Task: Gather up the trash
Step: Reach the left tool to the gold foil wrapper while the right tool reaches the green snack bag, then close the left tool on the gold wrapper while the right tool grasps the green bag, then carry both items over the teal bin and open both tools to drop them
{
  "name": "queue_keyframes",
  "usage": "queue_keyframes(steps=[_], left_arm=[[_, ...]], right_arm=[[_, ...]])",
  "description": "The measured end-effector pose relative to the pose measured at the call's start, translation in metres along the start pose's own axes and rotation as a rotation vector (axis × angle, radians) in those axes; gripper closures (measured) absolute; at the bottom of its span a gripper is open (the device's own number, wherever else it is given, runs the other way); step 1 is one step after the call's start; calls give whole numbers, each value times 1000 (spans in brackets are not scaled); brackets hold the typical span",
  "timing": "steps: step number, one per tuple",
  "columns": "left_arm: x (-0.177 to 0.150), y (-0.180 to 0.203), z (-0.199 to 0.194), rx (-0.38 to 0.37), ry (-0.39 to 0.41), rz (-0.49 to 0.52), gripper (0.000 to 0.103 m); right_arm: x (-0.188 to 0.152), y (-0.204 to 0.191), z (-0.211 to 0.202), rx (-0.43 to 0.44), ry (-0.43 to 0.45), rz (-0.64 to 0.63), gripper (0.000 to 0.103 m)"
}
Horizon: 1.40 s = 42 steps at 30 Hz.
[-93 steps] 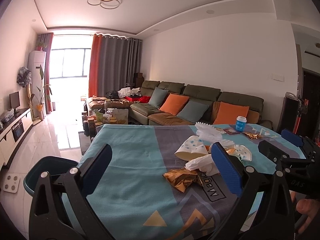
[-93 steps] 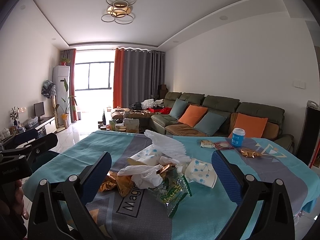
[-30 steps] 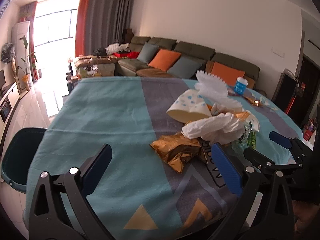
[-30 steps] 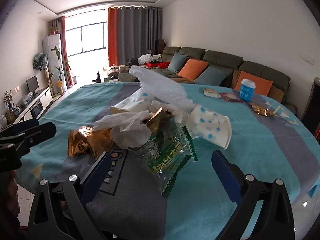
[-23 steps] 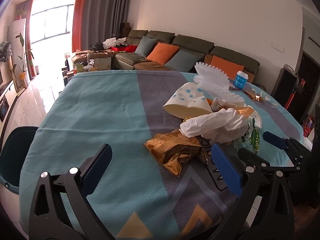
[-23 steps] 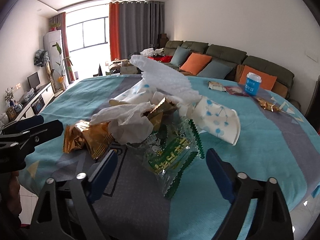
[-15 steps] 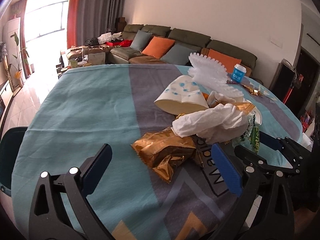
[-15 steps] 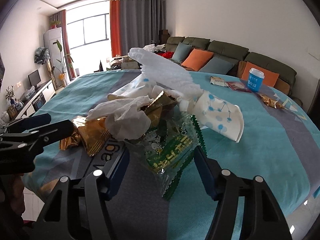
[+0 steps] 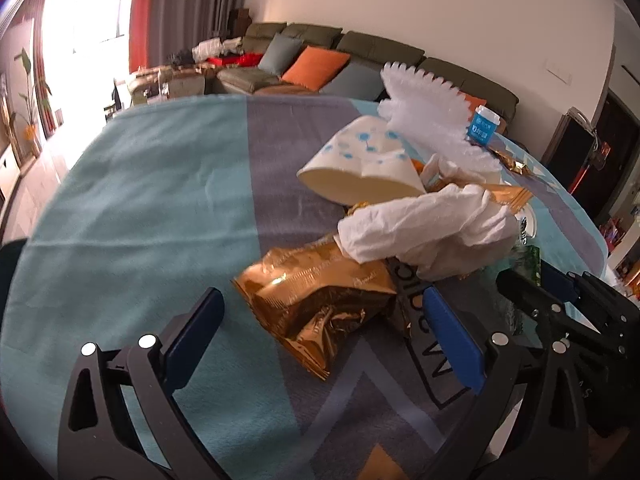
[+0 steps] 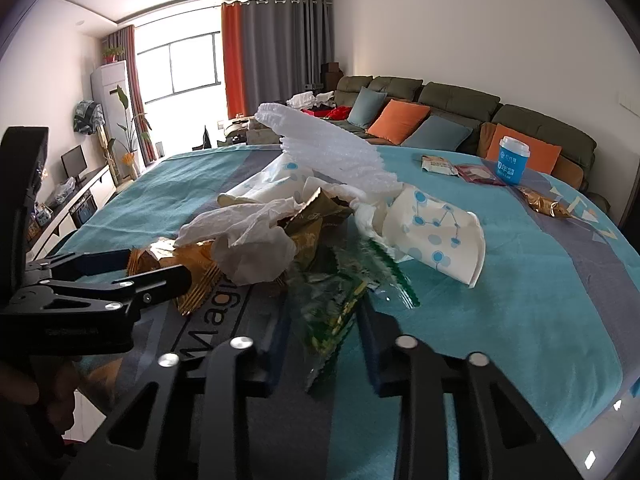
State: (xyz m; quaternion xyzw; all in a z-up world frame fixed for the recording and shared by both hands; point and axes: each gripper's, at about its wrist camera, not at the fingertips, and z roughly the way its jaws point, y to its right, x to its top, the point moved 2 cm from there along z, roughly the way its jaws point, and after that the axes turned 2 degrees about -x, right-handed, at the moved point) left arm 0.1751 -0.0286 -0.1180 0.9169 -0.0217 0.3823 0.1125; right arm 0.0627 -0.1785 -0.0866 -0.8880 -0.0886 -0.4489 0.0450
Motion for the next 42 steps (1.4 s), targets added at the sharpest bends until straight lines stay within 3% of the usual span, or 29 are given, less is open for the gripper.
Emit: queue_keyframes(steps=[5, 10, 16, 25, 42], left_arm=[[-1, 0, 2, 10, 8, 8, 6], [-4, -1, 0, 33, 13, 25, 28], [-7, -1, -3, 17, 28, 49, 41], [-9, -16, -24, 0, 62, 2, 57], [-10, -76, -100, 143, 229, -83, 58]], right_arm=[[-1, 1, -3, 0, -2, 1, 81], [-2, 2, -6, -3, -5, 1, 82], [-3, -1, -12, -4, -1, -8, 82], [0, -11, -31, 26, 46, -36, 83], [40, -60, -58, 140, 194, -128, 83]])
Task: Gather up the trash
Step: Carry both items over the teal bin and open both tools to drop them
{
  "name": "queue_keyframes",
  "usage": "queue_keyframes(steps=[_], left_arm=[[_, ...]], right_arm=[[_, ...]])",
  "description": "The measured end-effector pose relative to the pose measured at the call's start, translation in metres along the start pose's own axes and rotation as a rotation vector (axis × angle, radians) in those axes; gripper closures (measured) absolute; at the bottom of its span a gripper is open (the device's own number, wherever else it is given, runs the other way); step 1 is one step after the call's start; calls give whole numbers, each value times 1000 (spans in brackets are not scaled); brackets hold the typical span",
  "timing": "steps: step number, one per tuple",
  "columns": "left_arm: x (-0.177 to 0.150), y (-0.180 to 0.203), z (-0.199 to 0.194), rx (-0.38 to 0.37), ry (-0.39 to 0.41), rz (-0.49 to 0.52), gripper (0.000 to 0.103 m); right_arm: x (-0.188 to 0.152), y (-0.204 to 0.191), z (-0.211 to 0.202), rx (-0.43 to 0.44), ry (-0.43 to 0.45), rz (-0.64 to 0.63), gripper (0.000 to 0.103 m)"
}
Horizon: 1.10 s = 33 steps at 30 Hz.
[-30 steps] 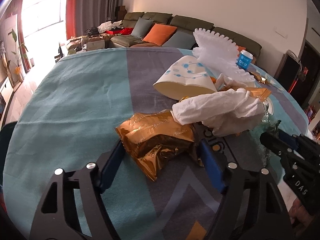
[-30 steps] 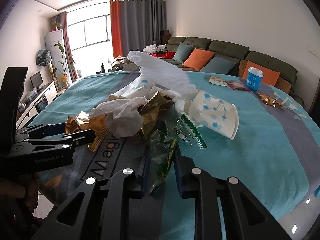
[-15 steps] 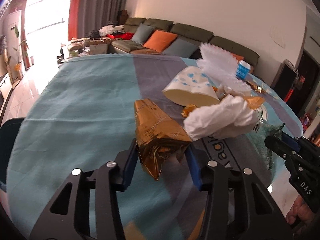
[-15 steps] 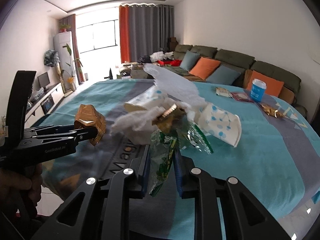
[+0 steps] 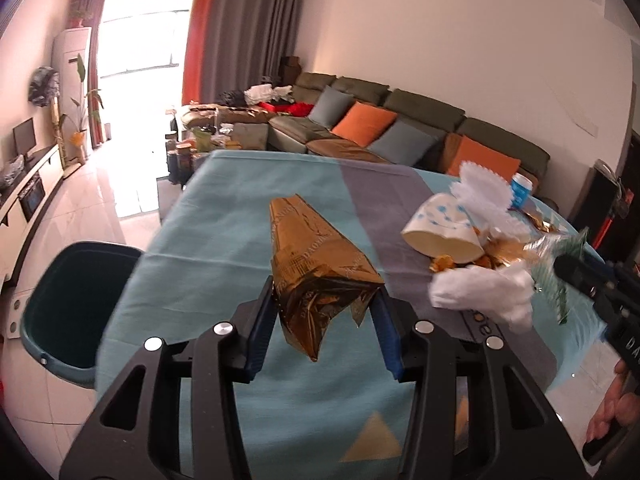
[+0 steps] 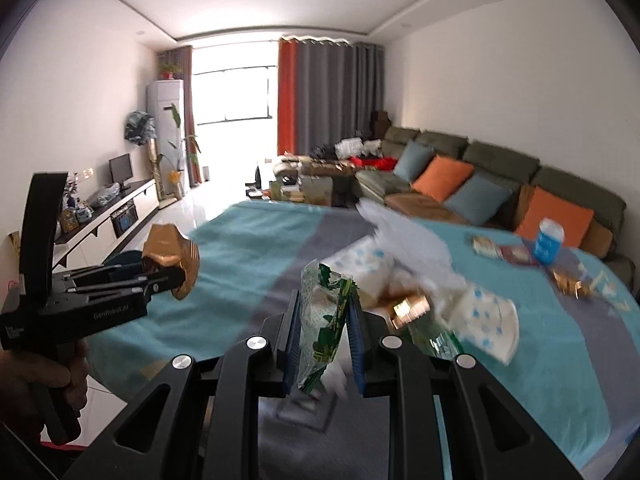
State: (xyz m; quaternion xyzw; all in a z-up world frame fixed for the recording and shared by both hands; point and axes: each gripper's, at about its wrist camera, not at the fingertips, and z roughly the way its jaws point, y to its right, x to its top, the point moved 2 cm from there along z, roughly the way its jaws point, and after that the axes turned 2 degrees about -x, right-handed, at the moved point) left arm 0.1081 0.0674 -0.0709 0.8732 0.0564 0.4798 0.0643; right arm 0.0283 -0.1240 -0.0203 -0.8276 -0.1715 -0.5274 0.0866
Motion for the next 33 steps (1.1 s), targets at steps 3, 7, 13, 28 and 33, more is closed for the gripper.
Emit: queue_keyframes(steps=[3, 7, 13, 28, 33], left_arm=[[4, -17, -11, 35, 31, -18, 58], [9, -43, -29, 100, 74, -40, 58], [10, -94, -52, 225, 96, -109, 58], [-2, -225, -90, 397, 34, -280, 53], [-14, -262, -74, 373, -25, -362, 53]], right_arm=[[15, -12, 3, 46, 30, -15, 83], [33, -35, 24, 154, 26, -26, 83], [58, -81, 67, 364, -19, -34, 83], [91, -250, 197, 728, -358, -127, 83], [78, -282, 233, 739, -499, -125, 82]])
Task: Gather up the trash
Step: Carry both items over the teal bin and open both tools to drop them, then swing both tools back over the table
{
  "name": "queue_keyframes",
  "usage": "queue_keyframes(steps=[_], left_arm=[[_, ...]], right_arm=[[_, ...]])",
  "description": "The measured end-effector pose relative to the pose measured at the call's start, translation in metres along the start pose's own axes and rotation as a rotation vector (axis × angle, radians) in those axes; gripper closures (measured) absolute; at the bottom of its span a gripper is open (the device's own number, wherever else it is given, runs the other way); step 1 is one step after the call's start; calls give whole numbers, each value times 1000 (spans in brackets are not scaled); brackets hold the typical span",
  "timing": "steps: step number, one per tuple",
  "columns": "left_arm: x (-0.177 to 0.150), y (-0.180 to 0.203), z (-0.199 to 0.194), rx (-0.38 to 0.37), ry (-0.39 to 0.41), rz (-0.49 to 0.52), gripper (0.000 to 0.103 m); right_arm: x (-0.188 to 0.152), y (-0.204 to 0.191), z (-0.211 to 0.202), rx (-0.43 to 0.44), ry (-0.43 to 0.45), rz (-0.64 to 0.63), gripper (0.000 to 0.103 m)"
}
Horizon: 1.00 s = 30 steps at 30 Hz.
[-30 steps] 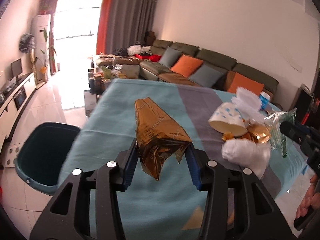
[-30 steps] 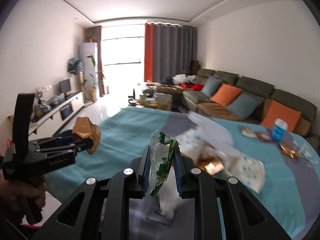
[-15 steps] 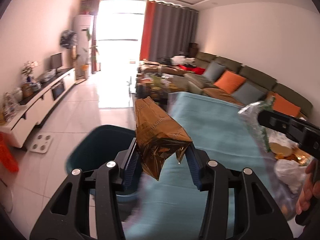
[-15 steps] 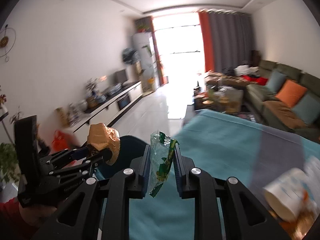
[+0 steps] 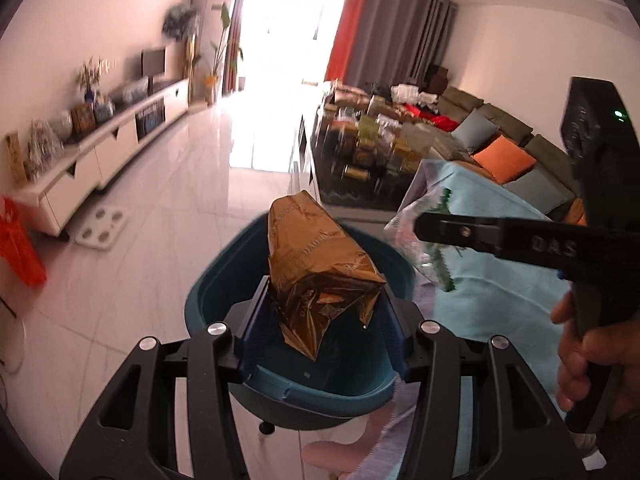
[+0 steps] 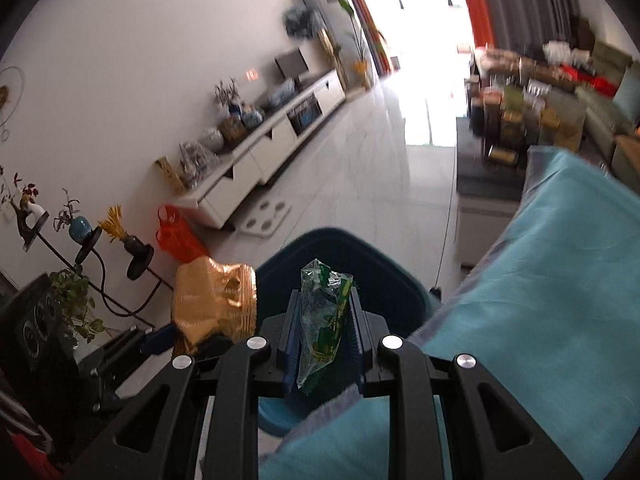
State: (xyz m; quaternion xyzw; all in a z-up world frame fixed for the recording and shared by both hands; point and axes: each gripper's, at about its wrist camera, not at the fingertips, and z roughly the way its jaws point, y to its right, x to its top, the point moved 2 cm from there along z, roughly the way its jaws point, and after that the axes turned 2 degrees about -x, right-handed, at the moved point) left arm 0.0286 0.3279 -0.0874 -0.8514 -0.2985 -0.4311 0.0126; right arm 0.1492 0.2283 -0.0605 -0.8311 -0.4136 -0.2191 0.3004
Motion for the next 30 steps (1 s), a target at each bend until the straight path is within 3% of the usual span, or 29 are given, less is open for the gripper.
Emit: queue_keyframes(steps=[5, 7, 13, 15, 19, 21, 26, 30], left_arm=[[-1, -16, 36, -34, -73, -56, 51], [-2, -21, 47, -35, -88, -70, 49], [-8, -11, 68, -25, -106, -83, 34], [-10, -10, 71, -9, -104, -85, 31], [-8, -8, 73, -4, -90, -89, 28], [-6, -8, 71, -4, -79, -87, 26], [-3, -6, 56, 10, -48, -90, 21], [2, -1, 35, 27, 1, -80, 10]], right_arm=[[3, 0, 34, 13, -107, 33, 74], [4, -2, 42, -20, -117, 16, 68], [8, -3, 52, -25, -126, 26, 62], [8, 0, 52, -30, -129, 24, 53], [9, 8, 49, -26, -110, 48, 50], [9, 10, 44, -24, -93, 59, 42], [9, 15, 25, -1, -49, 79, 40], [8, 16, -3, -1, 24, 79, 24]])
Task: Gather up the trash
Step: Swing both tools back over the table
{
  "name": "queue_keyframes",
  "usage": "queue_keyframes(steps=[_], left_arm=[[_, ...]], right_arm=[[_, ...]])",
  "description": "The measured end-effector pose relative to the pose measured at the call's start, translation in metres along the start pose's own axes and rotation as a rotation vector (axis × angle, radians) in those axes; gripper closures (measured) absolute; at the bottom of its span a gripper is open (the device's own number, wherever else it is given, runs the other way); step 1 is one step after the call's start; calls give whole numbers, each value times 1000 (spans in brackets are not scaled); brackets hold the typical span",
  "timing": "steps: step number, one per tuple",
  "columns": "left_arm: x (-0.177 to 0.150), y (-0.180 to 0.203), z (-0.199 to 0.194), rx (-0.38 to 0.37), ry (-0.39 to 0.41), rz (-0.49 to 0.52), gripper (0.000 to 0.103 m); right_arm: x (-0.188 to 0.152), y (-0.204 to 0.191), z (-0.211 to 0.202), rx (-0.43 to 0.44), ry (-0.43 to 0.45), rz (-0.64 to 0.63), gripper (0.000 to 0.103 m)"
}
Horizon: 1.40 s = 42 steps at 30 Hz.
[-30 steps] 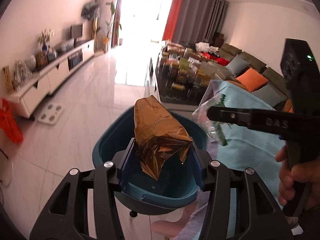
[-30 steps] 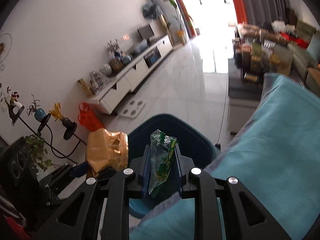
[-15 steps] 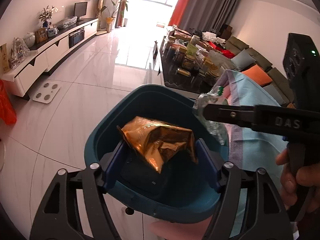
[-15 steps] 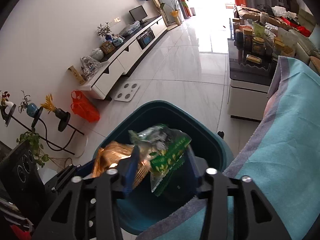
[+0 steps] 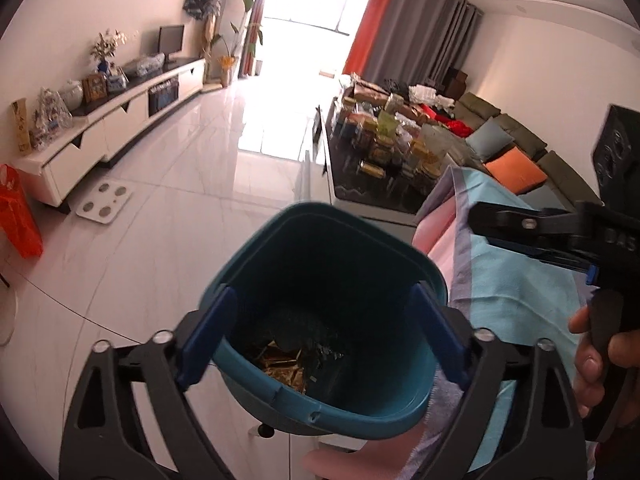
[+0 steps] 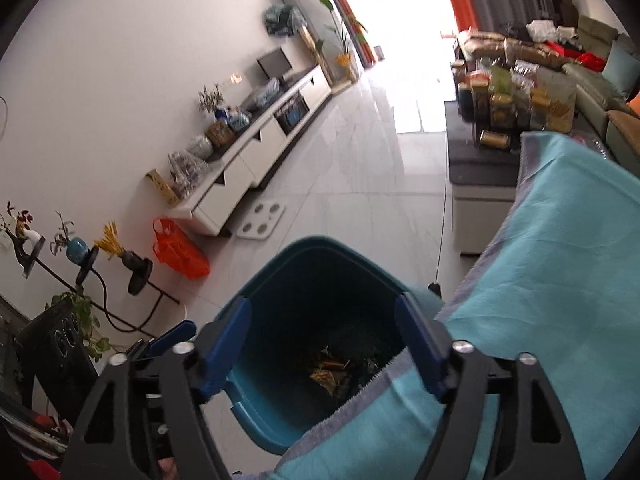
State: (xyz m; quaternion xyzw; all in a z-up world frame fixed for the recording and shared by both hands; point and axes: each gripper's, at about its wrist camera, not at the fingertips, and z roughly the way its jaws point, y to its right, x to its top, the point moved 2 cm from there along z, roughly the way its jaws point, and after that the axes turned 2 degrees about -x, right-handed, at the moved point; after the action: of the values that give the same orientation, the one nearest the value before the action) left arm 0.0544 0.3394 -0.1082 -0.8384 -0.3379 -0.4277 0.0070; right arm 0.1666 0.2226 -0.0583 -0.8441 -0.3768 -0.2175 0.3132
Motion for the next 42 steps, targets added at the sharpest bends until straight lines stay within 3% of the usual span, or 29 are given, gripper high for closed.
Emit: queue_keyframes(steps=[9, 15, 20, 22, 27, 42], left_arm=[[7, 2, -58, 17, 107, -12, 5], [6, 26, -91, -9, 171, 16, 5], [-6, 78, -129, 2, 328, 173, 5], [-11, 104, -144, -24, 386, 250, 5], [-26, 154, -163, -101, 428, 351, 5], [-80, 249, -205, -358, 438, 459, 5]], right_arm=[[-19, -2, -66, -16, 159, -25, 7], [-42, 4, -108, -49, 248, -28, 7], [-70, 13, -157, -125, 369, -55, 7], [-83, 18, -179, -177, 426, -73, 7], [-115, 35, -220, -278, 524, -66, 7], [-198, 54, -301, -552, 686, -44, 7]])
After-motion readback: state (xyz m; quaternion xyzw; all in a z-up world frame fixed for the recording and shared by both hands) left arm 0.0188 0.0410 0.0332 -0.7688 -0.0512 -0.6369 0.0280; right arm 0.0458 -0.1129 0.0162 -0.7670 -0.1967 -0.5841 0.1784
